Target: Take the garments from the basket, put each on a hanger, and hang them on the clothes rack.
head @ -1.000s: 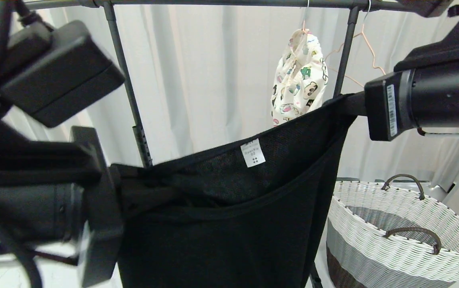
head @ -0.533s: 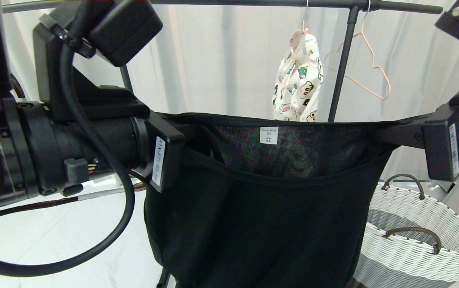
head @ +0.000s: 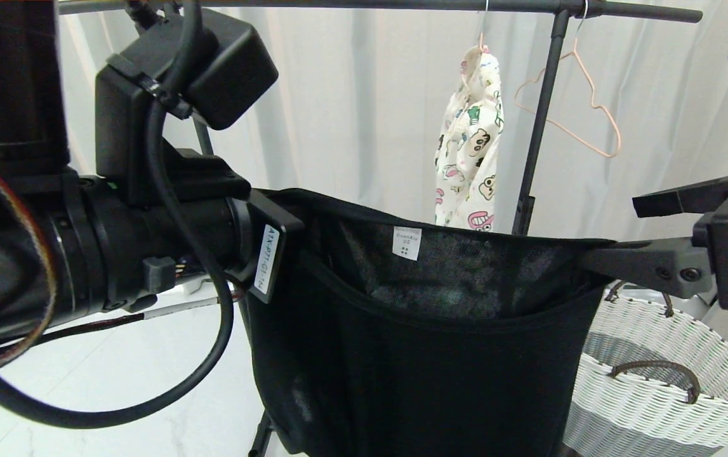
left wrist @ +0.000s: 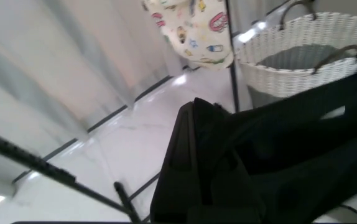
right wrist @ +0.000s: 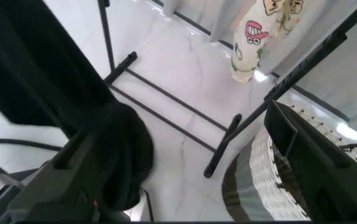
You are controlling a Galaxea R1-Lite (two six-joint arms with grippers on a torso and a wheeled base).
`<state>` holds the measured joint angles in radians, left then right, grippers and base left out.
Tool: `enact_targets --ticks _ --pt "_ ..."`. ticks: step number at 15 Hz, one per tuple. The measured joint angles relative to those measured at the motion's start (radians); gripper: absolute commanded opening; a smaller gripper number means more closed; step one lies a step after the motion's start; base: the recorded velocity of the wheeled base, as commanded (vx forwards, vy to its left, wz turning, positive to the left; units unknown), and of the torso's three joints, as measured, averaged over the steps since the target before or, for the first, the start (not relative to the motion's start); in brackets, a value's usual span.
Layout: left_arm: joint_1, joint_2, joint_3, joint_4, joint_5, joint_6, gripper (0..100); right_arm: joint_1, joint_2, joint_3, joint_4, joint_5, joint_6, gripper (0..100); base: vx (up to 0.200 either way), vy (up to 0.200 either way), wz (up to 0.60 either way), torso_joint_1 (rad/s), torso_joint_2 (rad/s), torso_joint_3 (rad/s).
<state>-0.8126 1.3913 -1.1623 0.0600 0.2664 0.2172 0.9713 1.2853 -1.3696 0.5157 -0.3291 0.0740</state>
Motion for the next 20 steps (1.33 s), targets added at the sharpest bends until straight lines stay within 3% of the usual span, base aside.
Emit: enact_targets --ticks 5,8,10,13,15,20 --pt "0.032 0.03 0.015 -0.004 0.04 -0.003 0 0.004 -0.089 0.073 -0.011 0.067 0.0 100 0.0 0.0 0.0 0.0 0.0 0.0" --pt "0.061 0.025 0.044 -0.003 0.049 0.001 0 -0.087 -0.109 0.108 0.001 -0.031 -0.004 100 0.0 0.0 0.0 0.0 0.0 0.0" --pt "0.169 0.0 0.07 -0.003 0.045 0.002 0 -0.214 -0.119 0.154 0.008 -0.111 -0.005 100 0.0 0.0 0.0 0.0 0.0 0.0" --pt "0.401 -0.048 0.139 -0.002 0.031 0.003 0 -0.398 -0.152 0.284 0.0 -0.145 -0.065 100 0.0 0.0 0.0 0.0 0.0 0.0" --pt "0.507 -0.085 0.214 -0.002 0.028 -0.003 0 -0.474 -0.173 0.345 -0.066 -0.148 -0.126 100 0.0 0.0 0.0 0.0 0.0 0.0" --pt "0.573 -0.155 0.319 -0.006 0.029 -0.067 0 -0.541 -0.211 0.45 -0.11 -0.147 -0.173 100 0.0 0.0 0.0 0.0 0.0 0.0"
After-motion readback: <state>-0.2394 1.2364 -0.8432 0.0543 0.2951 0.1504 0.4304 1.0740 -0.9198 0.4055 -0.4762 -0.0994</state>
